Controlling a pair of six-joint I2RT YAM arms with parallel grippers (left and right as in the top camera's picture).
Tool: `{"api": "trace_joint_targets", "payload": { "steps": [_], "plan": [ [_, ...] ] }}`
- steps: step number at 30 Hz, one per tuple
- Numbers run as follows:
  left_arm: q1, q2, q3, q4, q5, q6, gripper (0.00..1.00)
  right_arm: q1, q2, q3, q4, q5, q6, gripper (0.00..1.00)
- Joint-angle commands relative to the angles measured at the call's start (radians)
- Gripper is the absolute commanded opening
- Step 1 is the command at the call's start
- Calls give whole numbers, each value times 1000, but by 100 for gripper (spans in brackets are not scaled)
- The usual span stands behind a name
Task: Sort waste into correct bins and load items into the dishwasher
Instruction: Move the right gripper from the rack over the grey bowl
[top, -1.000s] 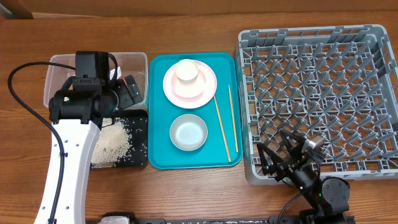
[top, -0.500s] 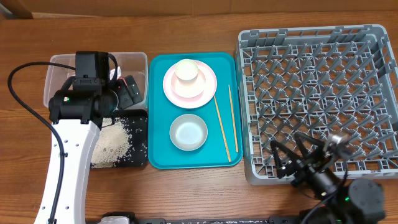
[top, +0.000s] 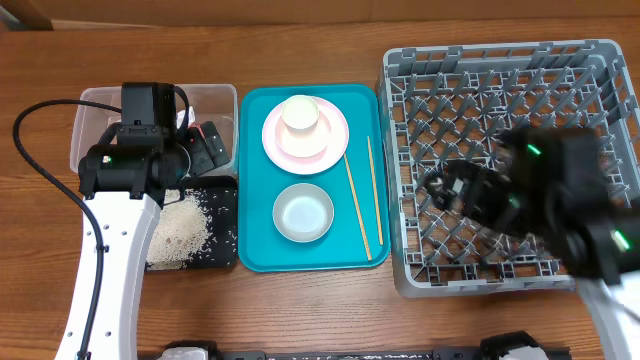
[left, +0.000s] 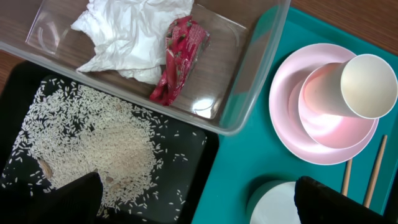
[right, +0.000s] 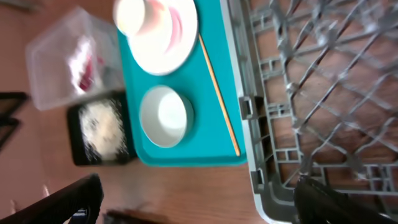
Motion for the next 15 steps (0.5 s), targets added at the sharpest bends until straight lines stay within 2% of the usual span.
{"api": "trace_joint_targets", "payload": {
  "steps": [1,6,11,15],
  "plan": [
    [4,-2,14,1,-3,2,100,82,94,23,14,5,-7,100],
    [4,-2,14,1,-3,2,100,267,194,23,110,119,-6,100],
    [4,-2,14,1,-3,2,100,482,237,23,210,383,-6,100],
    [4,-2,14,1,-3,2,100,592,250,23,270,475,-7,100]
  ]
}}
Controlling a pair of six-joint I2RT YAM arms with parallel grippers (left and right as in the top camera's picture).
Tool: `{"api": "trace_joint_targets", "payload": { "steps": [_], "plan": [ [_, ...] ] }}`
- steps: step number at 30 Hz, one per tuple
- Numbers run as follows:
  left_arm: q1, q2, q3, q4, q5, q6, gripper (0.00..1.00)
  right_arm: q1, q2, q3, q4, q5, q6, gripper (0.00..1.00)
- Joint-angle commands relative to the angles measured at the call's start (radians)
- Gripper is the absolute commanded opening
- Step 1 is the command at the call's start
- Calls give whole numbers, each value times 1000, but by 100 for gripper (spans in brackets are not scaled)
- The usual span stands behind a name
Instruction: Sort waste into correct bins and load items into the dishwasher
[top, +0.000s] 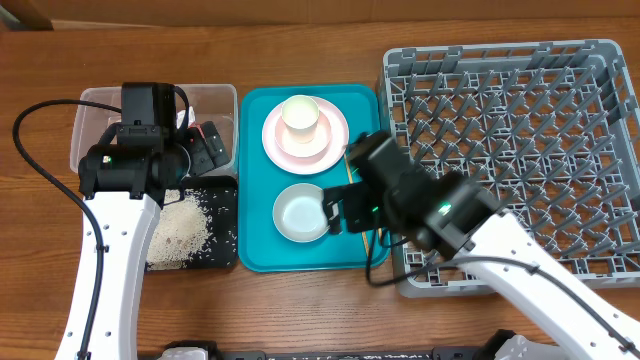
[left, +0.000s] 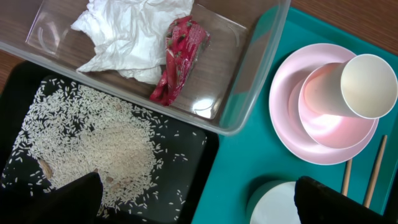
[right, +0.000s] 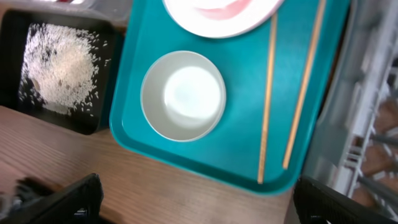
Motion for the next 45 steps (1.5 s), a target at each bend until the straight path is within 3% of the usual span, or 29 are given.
{"api": "trace_joint_targets", "payload": {
  "steps": [1,9,13,14,16,18,34,45],
  "plan": [
    [4,-2,14,1,-3,2,100,56,3,23,51,142,-5,100],
    [4,-2,14,1,-3,2,100,93,2,23,102,40,-5,97],
    [4,-2,14,1,-3,2,100,93,6,11,127,120,19,52],
    [4,-2,14,1,-3,2,100,93,9,6,122,150,32,37],
    [4,-2,14,1,-3,2,100,93,14,-9,105,202,72,23],
    [4,-2,14,1,-3,2,100,93,24,-25,83,258,115,16],
    [4,-2,14,1,-3,2,100,83,190,-113,74,457,137,6],
    [4,-2,14,1,-3,2,100,76,243,-230,272,370,137,6]
  ]
}}
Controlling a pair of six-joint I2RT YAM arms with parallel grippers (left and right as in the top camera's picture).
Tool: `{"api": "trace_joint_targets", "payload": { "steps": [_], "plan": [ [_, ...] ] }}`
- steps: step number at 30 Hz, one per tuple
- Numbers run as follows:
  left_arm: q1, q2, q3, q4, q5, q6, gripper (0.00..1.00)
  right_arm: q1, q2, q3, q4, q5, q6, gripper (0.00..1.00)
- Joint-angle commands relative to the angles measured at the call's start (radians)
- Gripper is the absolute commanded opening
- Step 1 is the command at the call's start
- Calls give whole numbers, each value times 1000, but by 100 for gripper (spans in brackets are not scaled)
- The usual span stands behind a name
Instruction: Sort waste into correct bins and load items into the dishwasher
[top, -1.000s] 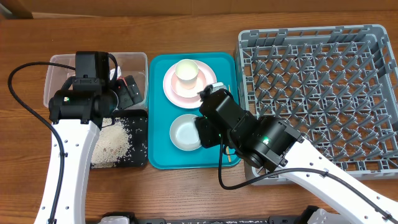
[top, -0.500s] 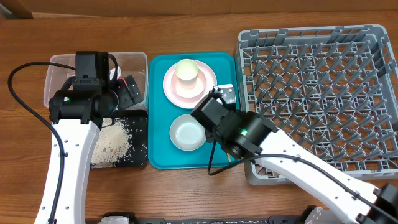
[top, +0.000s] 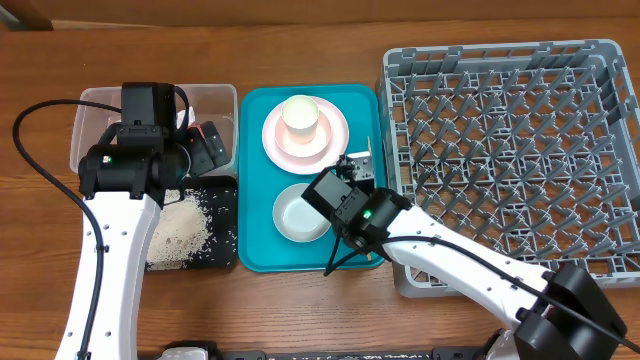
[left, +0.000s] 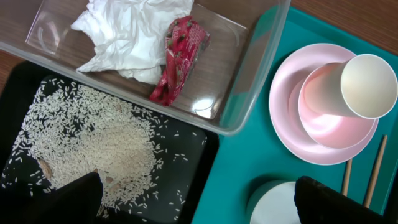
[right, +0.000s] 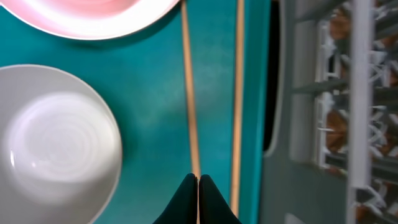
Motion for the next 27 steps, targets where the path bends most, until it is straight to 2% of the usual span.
{"api": "trace_joint_targets", "payload": {
  "steps": [1,8,18,27],
  "plan": [
    [4,-2,14,1,-2,2,100,-5,3,-34,71,-57,5,5],
    [4,-2,14,1,-3,2,100,-5,11,-122,269,-161,5,5],
    [4,-2,14,1,-3,2,100,-5,12,-168,306,-102,6,4],
    [4,-2,14,1,-2,2,100,-3,14,-187,356,-212,44,4]
  ]
}}
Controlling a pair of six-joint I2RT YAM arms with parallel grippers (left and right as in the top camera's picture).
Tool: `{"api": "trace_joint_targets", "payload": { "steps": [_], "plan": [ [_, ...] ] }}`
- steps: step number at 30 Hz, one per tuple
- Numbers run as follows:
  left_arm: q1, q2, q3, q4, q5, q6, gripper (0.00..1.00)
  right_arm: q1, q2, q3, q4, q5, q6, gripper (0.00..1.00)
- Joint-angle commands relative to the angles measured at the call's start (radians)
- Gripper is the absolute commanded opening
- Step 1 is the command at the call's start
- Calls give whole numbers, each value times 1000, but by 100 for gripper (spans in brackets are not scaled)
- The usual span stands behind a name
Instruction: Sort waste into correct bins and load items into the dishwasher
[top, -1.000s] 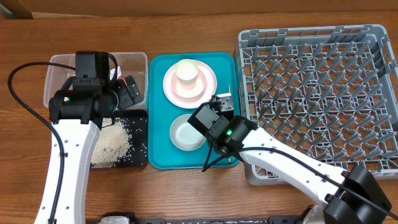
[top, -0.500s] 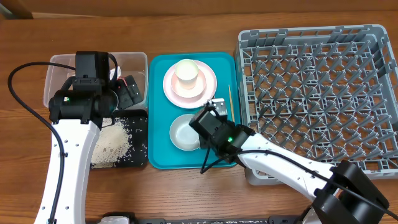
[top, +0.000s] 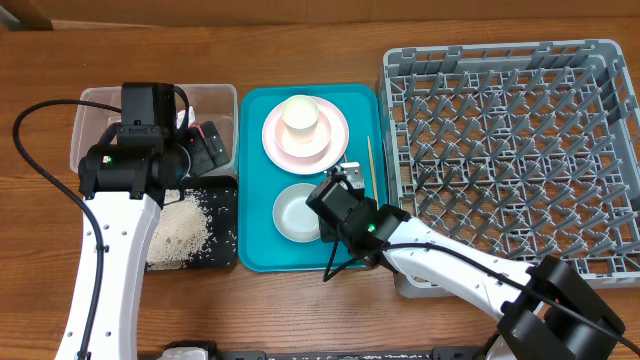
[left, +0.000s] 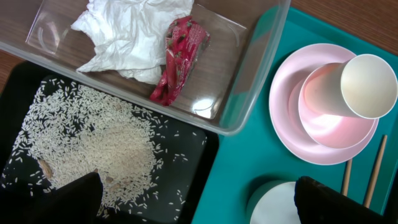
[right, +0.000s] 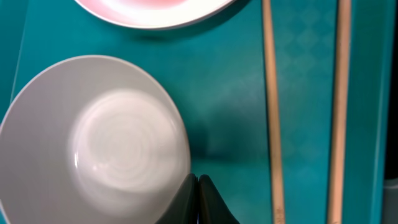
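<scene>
On the teal tray (top: 255, 150) stand a white bowl (right: 93, 143) and a pink plate (top: 325, 150) bearing a pink bowl and a paper cup (left: 368, 84). Two wooden chopsticks (right: 271, 124) lie right of the bowl. My right gripper (right: 198, 180) is shut, its tips low at the bowl's right rim with nothing seen between them. The left gripper (left: 196, 190) hangs open over the seam between the rice tray and the teal tray. In the clear bin (left: 249, 93) lie a white tissue (left: 134, 34) and a red wrapper (left: 180, 56).
A grey dish rack (top: 392, 100) fills the right of the table, close beside the teal tray. A black tray (top: 225, 215) with scattered rice sits in front of the clear bin. The left arm's cable loops over the wood at far left.
My right gripper, still shut, was over the left chopstick and is now further left, at the white bowl's right rim. The left arm and the tray's contents have not moved.
My right arm was first over the dish rack, blurred. Then it hung open above the tray near the bowl and chopsticks. Later it was shut, low over the left chopstick, and now sits at the bowl's rim. The left gripper stayed open over the bins throughout.
</scene>
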Motion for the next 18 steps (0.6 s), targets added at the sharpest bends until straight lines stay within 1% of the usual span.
{"api": "trace_joint_targets", "payload": {
  "steps": [1,12,15,18],
  "plan": [
    [4,-2,14,1,-2,2,100,-2,7,-12,5,-42,31,4],
    [4,-2,14,1,-3,2,100,-2,7,-12,4,-51,32,5],
    [4,-2,14,1,-2,2,100,-2,7,-12,8,-72,60,5],
    [4,-2,14,1,-2,2,100,-2,7,-12,31,-121,75,8]
  ]
}}
